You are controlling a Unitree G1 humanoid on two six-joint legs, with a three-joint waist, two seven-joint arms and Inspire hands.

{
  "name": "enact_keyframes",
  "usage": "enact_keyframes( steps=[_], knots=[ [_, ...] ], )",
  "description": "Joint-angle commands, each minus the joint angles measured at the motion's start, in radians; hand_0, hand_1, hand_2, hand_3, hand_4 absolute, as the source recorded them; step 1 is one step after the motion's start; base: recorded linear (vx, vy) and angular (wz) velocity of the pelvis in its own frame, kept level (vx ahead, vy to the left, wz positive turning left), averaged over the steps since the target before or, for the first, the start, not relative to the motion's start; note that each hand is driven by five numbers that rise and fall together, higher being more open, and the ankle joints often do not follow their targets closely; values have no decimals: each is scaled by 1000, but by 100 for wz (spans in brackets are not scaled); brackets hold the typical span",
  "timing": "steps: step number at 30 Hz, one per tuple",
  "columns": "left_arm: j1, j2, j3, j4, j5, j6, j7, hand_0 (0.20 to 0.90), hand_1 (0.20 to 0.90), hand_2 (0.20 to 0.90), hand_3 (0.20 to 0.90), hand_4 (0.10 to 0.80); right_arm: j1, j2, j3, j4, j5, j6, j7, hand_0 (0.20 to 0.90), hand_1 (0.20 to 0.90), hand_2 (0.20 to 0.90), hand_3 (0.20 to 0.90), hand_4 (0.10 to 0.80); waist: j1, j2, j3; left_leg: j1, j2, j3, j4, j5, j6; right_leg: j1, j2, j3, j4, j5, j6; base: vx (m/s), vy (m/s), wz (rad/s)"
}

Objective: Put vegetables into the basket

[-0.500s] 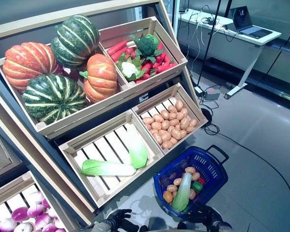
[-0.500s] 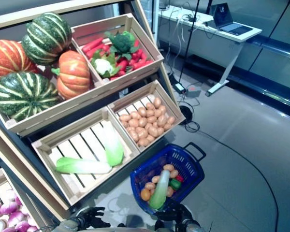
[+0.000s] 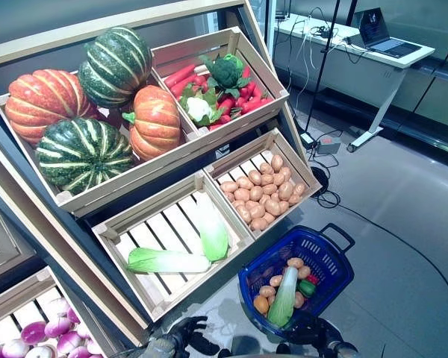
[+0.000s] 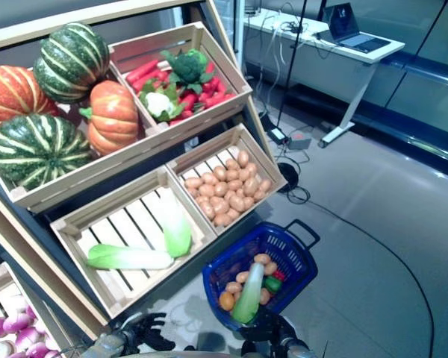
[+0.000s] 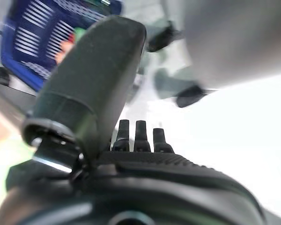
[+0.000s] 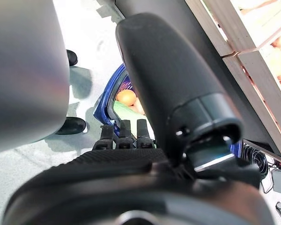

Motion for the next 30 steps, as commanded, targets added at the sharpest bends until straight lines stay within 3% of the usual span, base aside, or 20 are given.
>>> enact_keyframes(
  steps=[1, 2, 5, 8, 14, 18, 23, 30],
  knots=[
    [-168, 29, -10, -176, -38, 2, -55, 900, 900, 900, 900, 800, -60, -37, 47, -47, 10, -12, 12, 900, 900, 900, 900, 800, 2, 0, 42, -16, 7, -56, 2, -29, -20, 19, -8, 13, 36, -8, 1, 0, 0, 0],
    [-188, 73, -43, -306, 18, 34, -63, 900, 900, 900, 900, 800, -53, -40, 47, -56, 15, -13, 5, 900, 900, 900, 900, 800, 4, 5, 45, -22, 5, -60, 2, -28, -19, 13, -11, 10, 36, -6, 3, 0, 0, 0],
    [-217, 152, -54, -470, 11, 50, -38, 900, 900, 900, 900, 800, -43, -46, 49, -73, 36, -12, -7, 900, 900, 900, 900, 800, 6, 12, 50, -25, 3, -69, 2, -28, -17, 12, -14, 6, 35, -6, 4, 0, 0, 0],
    [-250, 257, 15, -675, -39, 79, -24, 900, 900, 900, 900, 800, -10, -50, 39, -93, 67, -9, -19, 900, 900, 900, 900, 800, 13, 16, 52, -27, -2, -75, 2, -29, -14, 15, -18, -3, 33, -8, 3, 0, 0, 0],
    [-231, 363, 144, -817, 69, 25, -11, 900, 900, 900, 900, 800, 38, -43, 0, -77, 88, -44, -19, 900, 900, 900, 900, 800, 32, 20, 56, -30, -5, -93, 2, -25, -16, 20, -26, -27, 30, -9, -4, 50, -37, 11],
    [-221, 418, 177, -811, 201, 12, 58, 900, 900, 900, 900, 800, 58, -48, -5, -82, 104, -49, -10, 900, 900, 900, 900, 800, 33, 24, 57, -36, -10, -106, 2, -22, -18, 19, -25, -33, 27, -9, -7, 59, -21, 7],
    [-227, 464, 180, -675, 415, 44, 285, 900, 900, 900, 900, 800, 70, -56, 3, -94, 136, -56, 11, 900, 900, 900, 900, 800, 21, 30, 82, -59, -16, -115, 2, -12, -21, -12, -17, -22, 42, -14, -15, 19, -29, 8],
    [-308, 413, 87, -511, 519, 73, 551, 900, 900, 900, 900, 800, -8, -92, 33, -109, 173, -84, 22, 900, 900, 900, 900, 800, 2, 43, 176, -137, -17, -114, 5, 21, -30, -106, 7, -16, 93, -24, -37, -107, -26, 4]
  ],
)
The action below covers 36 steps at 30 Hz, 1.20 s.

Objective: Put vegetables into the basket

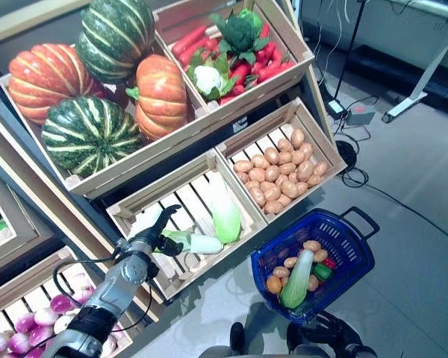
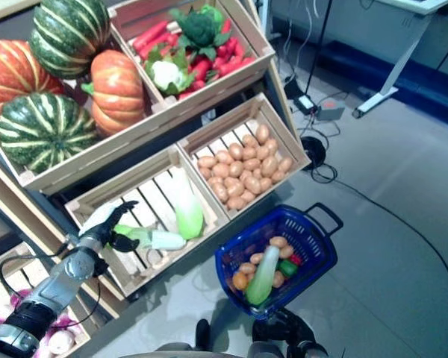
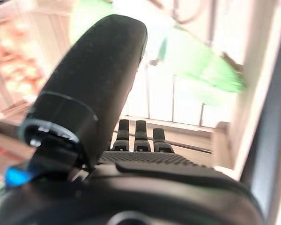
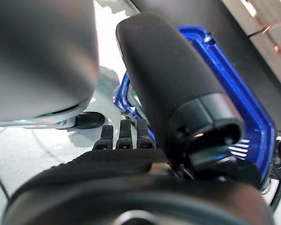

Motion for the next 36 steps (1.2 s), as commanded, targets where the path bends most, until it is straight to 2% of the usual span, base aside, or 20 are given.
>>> enact_keyframes(
  steps=[1, 2, 5, 8, 9, 15, 17, 21, 25, 30, 36],
  knots=[
    [-207, 29, 25, 74, 54, -32, 219, 900, 900, 900, 900, 800, -54, -5, 42, -39, 43, -65, 27, 900, 900, 900, 900, 800, -22, -42, 66, -47, -28, -40, 10, -9, -10, -46, -1, 42, 100, -34, -30, -130, -18, 1],
    [-208, 28, 24, 76, 54, -33, 220, 900, 900, 900, 900, 800, -54, -5, 41, -39, 43, -65, 27, 900, 900, 900, 900, 800, -22, -42, 66, -48, -28, -40, 11, -9, -10, -48, -1, 42, 101, -35, -30, -141, -24, -1],
    [-290, -4, -18, 200, 66, -70, 354, 900, 900, 900, 900, 800, -112, -33, 61, -43, 73, -69, 26, 900, 900, 900, 900, 800, -34, -51, 135, -133, -22, -34, 88, 0, -22, -121, 15, 58, 178, -48, -47, -133, -24, -2],
    [-316, -15, -30, 234, 78, -78, 390, 900, 900, 900, 900, 800, -126, -40, 63, -41, 90, -79, 31, 900, 900, 900, 900, 800, -38, -54, 157, -169, -21, -36, 124, 1, -27, -151, 21, 64, 210, -55, -53, -119, -14, 0],
    [-362, -25, -48, 284, 67, -83, 441, 900, 900, 900, 900, 800, -157, -50, 76, -53, 106, -82, 25, 900, 900, 900, 900, 800, -45, -64, 194, -234, -20, -34, 181, 0, -30, -206, 28, 72, 252, -61, -62, -166, 0, -3],
    [-485, -37, -80, 398, 89, -84, 575, 900, 900, 900, 900, 800, -222, -65, 101, -68, 148, -85, 25, 900, 900, 900, 900, 800, -59, -82, 262, -392, -13, -25, 319, -10, -37, -349, 46, 87, 384, -91, -79, -166, 17, -7],
    [-524, -39, -63, 425, 121, -80, 649, 900, 900, 900, 900, 800, -247, -66, 109, -92, 166, -75, 25, 900, 900, 900, 900, 800, -59, -89, 290, -461, -22, -14, 370, -17, -33, -418, 41, 85, 441, -98, -78, -146, 22, -2],
    [-578, -38, -63, 460, 144, -62, 708, 900, 900, 900, 900, 800, -276, -62, 121, -128, 182, -67, 8, 900, 900, 900, 900, 800, -60, -96, 311, -544, -43, -9, 426, -27, -22, -513, 34, 91, 509, -101, -75, -151, 29, -1],
    [-605, -43, -72, 473, 157, -1, 729, 900, 900, 900, 900, 800, -305, -64, 118, -162, 198, -64, -17, 900, 900, 900, 900, 800, -60, -95, 326, -635, -52, -17, 502, -41, -19, -612, 27, 101, 583, -109, -73, -110, 54, 4],
    [-624, 3, -66, 492, 159, 38, 730, 900, 900, 900, 900, 800, -288, -78, 112, -220, 203, -60, -30, 900, 900, 900, 900, 800, -66, -95, 332, -696, -54, -17, 534, -49, -15, -677, 31, 110, 609, -111, -72, -49, 30, -2],
    [-587, 45, -46, 477, 181, 86, 753, 900, 900, 900, 900, 800, -256, -96, 92, -263, 205, -69, -36, 900, 900, 900, 900, 800, -67, -89, 332, -731, -62, -18, 530, -44, -20, -709, 39, 120, 590, -100, -69, -7, 16, -11]
  ],
)
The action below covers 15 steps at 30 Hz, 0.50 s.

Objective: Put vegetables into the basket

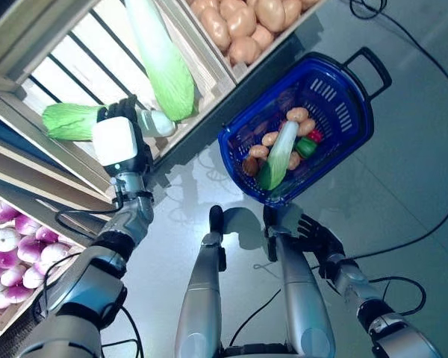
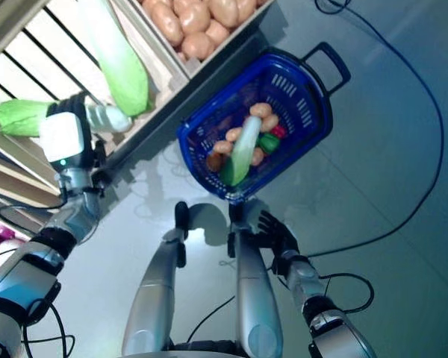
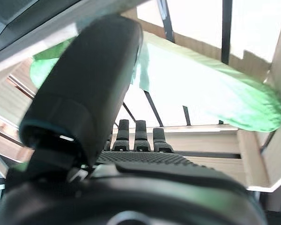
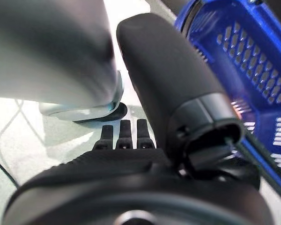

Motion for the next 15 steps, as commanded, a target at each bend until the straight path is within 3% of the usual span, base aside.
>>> enact_keyframes(
  steps=[1, 10, 15],
  knots=[
    [24, 86, 101, -15, 27, 74, 77, 900, 900, 900, 900, 800, 97, -49, -3, -93, 43, -39, -31, 900, 900, 900, 900, 800, -9, 13, -1, -38, -39, 35, 42, 0, 32, 56, 19, 23, -7, -7, -30, -5, 15, -3],
    [31, 145, 137, -35, 43, 145, 107, 900, 900, 900, 900, 800, 120, -67, -35, -107, 56, -61, -20, 900, 900, 900, 900, 800, -11, 29, -1, -65, -48, 40, 57, -13, 31, 28, 15, 26, 2, -12, -34, 24, 13, 1],
    [5, 181, 142, -48, 122, 209, 74, 900, 900, 900, 900, 800, 126, -71, -41, -132, 61, -60, -32, 900, 900, 900, 900, 800, -15, 42, -1, -69, -52, 42, 51, -10, 29, 18, 12, 26, -4, -9, -34, 52, 19, 12]
  ],
)
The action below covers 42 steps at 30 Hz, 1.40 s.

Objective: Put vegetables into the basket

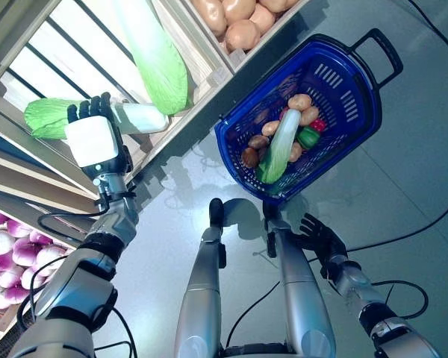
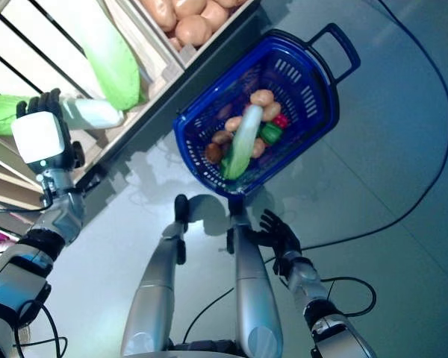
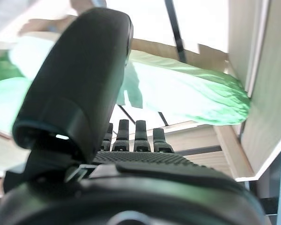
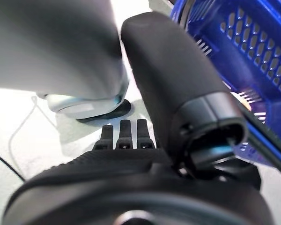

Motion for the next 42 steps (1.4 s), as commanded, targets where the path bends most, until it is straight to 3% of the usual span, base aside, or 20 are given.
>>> enact_keyframes(
  steps=[1, 14, 23, 42],
  knots=[
    [-37, 125, 117, -31, 83, 77, 49, 900, 900, 900, 900, 800, 106, -65, -25, -80, 23, -45, -29, 900, 900, 900, 900, 800, -9, 44, -1, -50, -32, 44, 56, -4, 32, 49, 20, 11, -36, 4, -19, 44, 38, 1],
    [6, 214, 143, -37, 74, 142, -43, 900, 900, 900, 900, 800, 170, -100, -80, -109, 10, -47, -22, 900, 900, 900, 900, 800, -24, 71, -1, -67, -35, 66, 77, -22, 38, 16, 6, 15, -20, 3, -18, 48, 51, 0],
    [-8, 228, 131, -9, 108, 157, -90, 900, 900, 900, 900, 800, 179, -107, -83, -116, 1, -38, -17, 900, 900, 900, 900, 800, -31, 75, -1, -98, -37, 71, 106, -32, 44, -21, 4, 18, 9, 4, -16, 42, 43, 1],
    [-69, 233, 93, 27, 45, 91, -93, 900, 900, 900, 900, 800, 199, -113, -61, -213, -20, -16, -48, 900, 900, 900, 900, 800, -40, 29, -1, -189, -29, 73, 155, -40, 61, -102, 15, 7, 59, 19, -9, 9, 13, 0]
  ],
)
